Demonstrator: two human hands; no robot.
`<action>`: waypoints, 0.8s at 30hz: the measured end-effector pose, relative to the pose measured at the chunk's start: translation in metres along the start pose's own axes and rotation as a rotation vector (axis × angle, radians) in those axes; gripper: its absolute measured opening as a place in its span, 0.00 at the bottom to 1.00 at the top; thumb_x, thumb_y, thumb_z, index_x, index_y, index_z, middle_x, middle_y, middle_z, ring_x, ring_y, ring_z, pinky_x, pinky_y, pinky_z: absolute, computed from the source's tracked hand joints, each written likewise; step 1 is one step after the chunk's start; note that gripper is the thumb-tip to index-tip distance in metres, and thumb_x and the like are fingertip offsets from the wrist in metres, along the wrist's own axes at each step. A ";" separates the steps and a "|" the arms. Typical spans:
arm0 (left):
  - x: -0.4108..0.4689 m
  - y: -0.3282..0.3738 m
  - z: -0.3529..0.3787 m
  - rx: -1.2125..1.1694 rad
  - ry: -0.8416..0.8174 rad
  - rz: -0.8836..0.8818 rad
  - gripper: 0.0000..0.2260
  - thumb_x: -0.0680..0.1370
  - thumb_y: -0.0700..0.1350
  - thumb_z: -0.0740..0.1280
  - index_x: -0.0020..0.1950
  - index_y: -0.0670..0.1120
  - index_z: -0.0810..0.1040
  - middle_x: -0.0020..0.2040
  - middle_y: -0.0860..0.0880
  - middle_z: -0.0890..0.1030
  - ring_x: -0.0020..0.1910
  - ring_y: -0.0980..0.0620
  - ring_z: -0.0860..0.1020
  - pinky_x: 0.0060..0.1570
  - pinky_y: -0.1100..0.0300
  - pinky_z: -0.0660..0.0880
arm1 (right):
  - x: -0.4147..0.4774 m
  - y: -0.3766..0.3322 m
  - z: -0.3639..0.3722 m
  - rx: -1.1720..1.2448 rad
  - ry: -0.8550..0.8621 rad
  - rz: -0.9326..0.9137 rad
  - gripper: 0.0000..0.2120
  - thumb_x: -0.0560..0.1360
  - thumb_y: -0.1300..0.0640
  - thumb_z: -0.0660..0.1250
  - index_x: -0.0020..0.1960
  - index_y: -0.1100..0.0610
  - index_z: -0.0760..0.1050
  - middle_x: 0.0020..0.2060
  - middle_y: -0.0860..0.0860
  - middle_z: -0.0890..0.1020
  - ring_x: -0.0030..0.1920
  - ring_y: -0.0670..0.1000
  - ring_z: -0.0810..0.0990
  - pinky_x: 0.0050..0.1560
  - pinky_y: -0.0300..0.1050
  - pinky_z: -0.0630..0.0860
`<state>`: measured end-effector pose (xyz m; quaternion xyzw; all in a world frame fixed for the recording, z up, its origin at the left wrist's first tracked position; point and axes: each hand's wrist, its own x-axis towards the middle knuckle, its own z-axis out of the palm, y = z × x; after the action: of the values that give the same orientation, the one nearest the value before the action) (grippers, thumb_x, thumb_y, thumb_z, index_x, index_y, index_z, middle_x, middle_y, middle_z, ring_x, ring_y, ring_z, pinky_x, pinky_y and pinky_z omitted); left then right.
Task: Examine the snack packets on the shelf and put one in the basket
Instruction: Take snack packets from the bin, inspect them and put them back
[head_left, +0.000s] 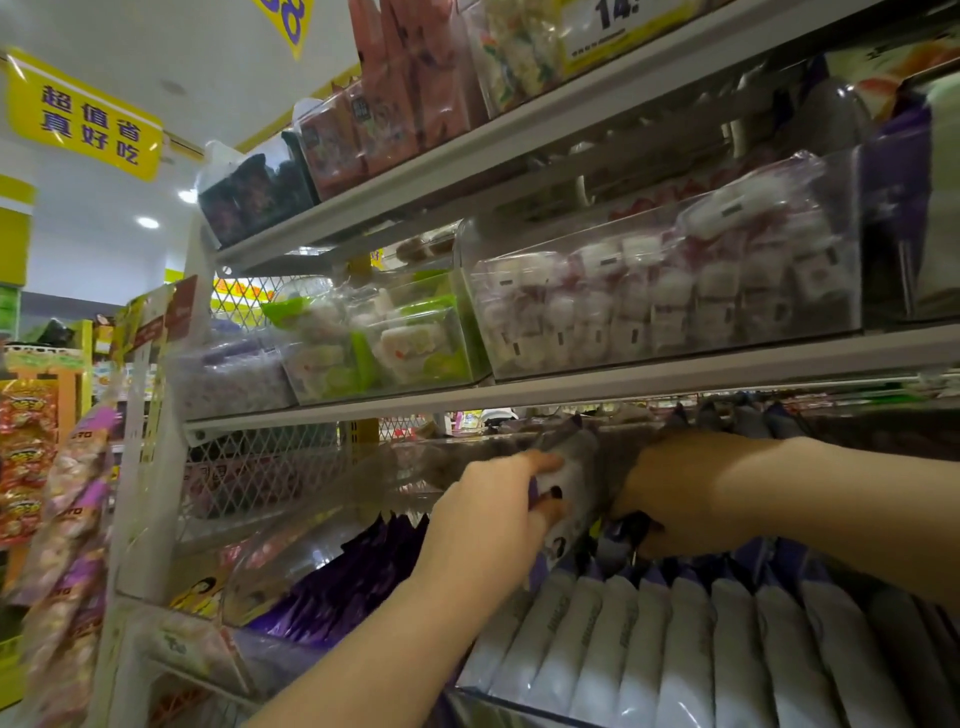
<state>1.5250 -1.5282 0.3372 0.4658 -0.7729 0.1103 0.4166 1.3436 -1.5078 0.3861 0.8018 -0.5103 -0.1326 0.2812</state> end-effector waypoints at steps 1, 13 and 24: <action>0.006 0.001 0.002 -0.043 -0.017 -0.020 0.19 0.76 0.53 0.68 0.67 0.60 0.74 0.61 0.51 0.80 0.60 0.48 0.78 0.58 0.53 0.76 | 0.000 0.001 0.001 0.001 -0.001 -0.003 0.19 0.78 0.44 0.60 0.66 0.49 0.72 0.60 0.51 0.78 0.57 0.57 0.77 0.58 0.52 0.75; 0.043 0.011 0.056 0.545 -0.048 0.123 0.12 0.79 0.50 0.63 0.63 0.55 0.75 0.56 0.50 0.82 0.58 0.46 0.78 0.55 0.54 0.59 | -0.001 0.001 0.003 0.004 0.041 -0.009 0.19 0.77 0.43 0.59 0.65 0.50 0.74 0.60 0.52 0.78 0.57 0.56 0.77 0.58 0.53 0.75; 0.046 -0.007 0.044 0.786 -0.338 0.367 0.22 0.80 0.56 0.59 0.74 0.56 0.64 0.76 0.51 0.64 0.76 0.45 0.56 0.70 0.38 0.40 | 0.001 0.001 0.002 0.007 0.030 -0.015 0.16 0.78 0.46 0.60 0.59 0.54 0.76 0.39 0.48 0.74 0.36 0.48 0.72 0.40 0.45 0.74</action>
<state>1.4965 -1.5850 0.3426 0.4553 -0.7992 0.3892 0.0502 1.3420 -1.5093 0.3848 0.8085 -0.5006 -0.1208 0.2848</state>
